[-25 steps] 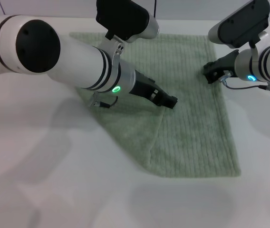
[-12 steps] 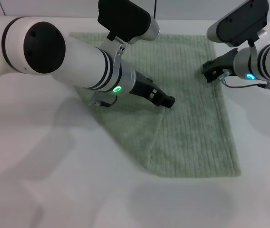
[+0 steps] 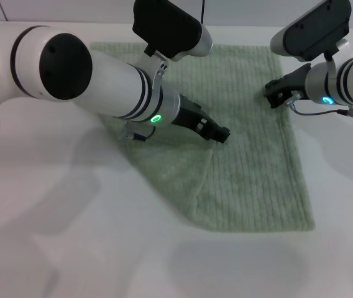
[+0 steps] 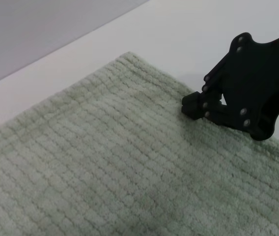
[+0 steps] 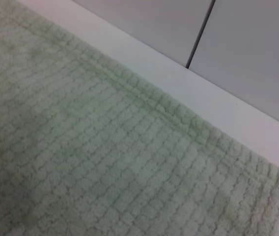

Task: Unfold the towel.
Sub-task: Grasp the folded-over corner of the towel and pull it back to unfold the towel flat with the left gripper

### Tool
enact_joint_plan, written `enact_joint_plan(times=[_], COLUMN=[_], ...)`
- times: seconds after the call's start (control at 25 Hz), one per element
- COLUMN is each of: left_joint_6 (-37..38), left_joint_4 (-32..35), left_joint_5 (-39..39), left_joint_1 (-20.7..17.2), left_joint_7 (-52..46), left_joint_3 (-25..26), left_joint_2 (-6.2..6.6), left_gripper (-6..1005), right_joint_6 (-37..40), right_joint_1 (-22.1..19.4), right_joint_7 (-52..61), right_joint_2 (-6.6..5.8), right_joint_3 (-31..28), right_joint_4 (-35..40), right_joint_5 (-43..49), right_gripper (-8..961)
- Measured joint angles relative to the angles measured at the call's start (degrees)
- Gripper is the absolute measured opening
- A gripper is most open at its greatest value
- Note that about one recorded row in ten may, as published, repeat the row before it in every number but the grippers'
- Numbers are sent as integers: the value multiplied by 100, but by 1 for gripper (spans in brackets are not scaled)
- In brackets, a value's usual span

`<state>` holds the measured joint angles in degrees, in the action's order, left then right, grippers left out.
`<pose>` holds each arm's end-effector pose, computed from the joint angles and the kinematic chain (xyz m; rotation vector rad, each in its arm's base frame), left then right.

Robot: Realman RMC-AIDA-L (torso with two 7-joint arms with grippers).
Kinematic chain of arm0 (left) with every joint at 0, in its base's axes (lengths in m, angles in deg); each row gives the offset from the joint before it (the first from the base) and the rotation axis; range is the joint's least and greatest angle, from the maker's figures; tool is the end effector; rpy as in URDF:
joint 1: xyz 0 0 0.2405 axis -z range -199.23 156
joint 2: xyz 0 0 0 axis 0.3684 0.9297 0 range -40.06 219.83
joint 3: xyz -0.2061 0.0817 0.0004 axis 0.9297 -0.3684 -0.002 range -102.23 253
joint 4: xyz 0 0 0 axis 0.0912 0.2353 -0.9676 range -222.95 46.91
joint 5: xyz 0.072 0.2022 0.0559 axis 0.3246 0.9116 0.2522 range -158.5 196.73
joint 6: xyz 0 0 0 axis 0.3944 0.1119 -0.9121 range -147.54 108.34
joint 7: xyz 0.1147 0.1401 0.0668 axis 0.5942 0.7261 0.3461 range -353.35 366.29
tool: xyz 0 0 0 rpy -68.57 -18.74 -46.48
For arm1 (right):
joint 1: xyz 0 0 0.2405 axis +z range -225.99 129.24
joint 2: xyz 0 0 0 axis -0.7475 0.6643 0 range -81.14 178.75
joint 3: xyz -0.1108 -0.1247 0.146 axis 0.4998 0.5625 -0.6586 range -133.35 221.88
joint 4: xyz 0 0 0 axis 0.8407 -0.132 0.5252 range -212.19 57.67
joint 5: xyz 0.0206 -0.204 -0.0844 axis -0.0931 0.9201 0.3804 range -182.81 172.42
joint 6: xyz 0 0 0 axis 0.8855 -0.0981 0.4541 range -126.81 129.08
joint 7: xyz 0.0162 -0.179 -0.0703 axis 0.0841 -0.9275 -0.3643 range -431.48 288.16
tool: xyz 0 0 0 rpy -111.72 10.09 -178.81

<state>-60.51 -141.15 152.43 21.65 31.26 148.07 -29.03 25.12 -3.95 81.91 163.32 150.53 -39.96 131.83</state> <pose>-0.1302 0.4025 -0.1468 -2.5450 -0.7292 0.1039 0.2200 0.4575 -0.0939 -2.2573 0.6628 -0.1840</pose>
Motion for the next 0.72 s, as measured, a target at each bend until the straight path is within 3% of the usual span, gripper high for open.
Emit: enact_joint_plan(times=[0.72], left_joint_6=[320], left_joint_4=[611], left_joint_5=[-117], left_joint_1=[381], left_joint_7=[-46], left_joint_3=[-176], left_joint_2=[-17], left_gripper=[810], right_joint_6=[46], right_joint_1=[5], right_joint_7=[-3], right_joint_2=[0], right_joint_3=[0], right_joint_4=[32], right_joint_5=[0], right_gripper=[23])
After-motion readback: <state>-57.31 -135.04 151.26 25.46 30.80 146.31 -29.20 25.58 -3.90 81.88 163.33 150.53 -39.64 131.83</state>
